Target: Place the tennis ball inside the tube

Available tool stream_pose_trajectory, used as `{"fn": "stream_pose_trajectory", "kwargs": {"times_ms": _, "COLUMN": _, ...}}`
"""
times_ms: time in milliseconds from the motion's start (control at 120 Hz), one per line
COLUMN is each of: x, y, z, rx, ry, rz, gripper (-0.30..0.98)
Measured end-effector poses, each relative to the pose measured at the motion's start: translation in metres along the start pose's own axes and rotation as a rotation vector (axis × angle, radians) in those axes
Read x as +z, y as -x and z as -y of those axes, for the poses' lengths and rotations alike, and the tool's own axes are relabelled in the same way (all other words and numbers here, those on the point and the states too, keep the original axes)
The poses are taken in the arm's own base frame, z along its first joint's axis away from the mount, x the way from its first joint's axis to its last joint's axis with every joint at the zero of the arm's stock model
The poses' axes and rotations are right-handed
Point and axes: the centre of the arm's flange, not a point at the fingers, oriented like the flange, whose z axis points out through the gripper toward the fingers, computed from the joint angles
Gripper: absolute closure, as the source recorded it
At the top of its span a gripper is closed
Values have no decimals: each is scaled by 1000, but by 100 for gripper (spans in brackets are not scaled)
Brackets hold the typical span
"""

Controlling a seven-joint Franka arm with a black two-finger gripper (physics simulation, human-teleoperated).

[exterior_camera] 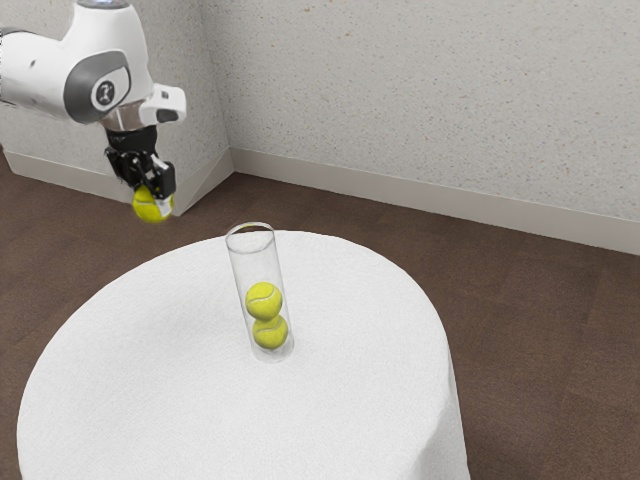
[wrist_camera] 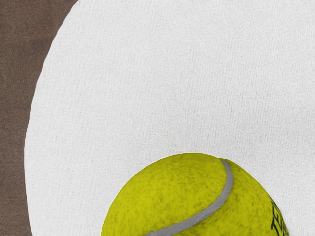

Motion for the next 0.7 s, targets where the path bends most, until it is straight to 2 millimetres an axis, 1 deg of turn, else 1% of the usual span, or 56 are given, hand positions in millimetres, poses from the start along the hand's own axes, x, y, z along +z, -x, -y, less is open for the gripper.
{"fn": "stream_pose_trajectory", "kwargs": {"times_ms": 100, "x": -21, "y": -7, "z": -14, "rx": 15, "ry": -55, "rz": -12, "gripper": 80}}
{"fn": "stream_pose_trajectory", "kwargs": {"times_ms": 225, "x": -37, "y": -16, "z": -38, "rx": 42, "ry": -100, "rz": -30, "gripper": 81}}
{"fn": "stream_pose_trajectory", "kwargs": {"times_ms": 308, "x": -41, "y": -22, "z": -60, "rx": 69, "ry": -115, "rz": -41, "gripper": 80}}
{"fn": "stream_pose_trajectory", "kwargs": {"times_ms": 392, "x": -43, "y": -31, "z": -87, "rx": 108, "ry": -128, "rz": -55, "gripper": 80}}
{"fn": "stream_pose_trajectory", "kwargs": {"times_ms": 400, "x": -43, "y": -31, "z": -90, "rx": 113, "ry": -129, "rz": -56, "gripper": 82}}
{"fn": "stream_pose_trajectory", "kwargs": {"times_ms": 483, "x": -49, "y": -35, "z": -123, "rx": 159, "ry": -129, "rz": -75, "gripper": 66}}
{"fn": "stream_pose_trajectory", "kwargs": {"times_ms": 567, "x": -53, "y": -35, "z": -150, "rx": 191, "ry": -115, "rz": -87, "gripper": 58}}
{"fn": "stream_pose_trajectory", "kwargs": {"times_ms": 633, "x": -52, "y": -36, "z": -161, "rx": 200, "ry": -104, "rz": -86, "gripper": 58}}
{"fn": "stream_pose_trajectory", "kwargs": {"times_ms": 700, "x": -49, "y": -36, "z": -160, "rx": 188, "ry": -96, "rz": -81, "gripper": 60}}
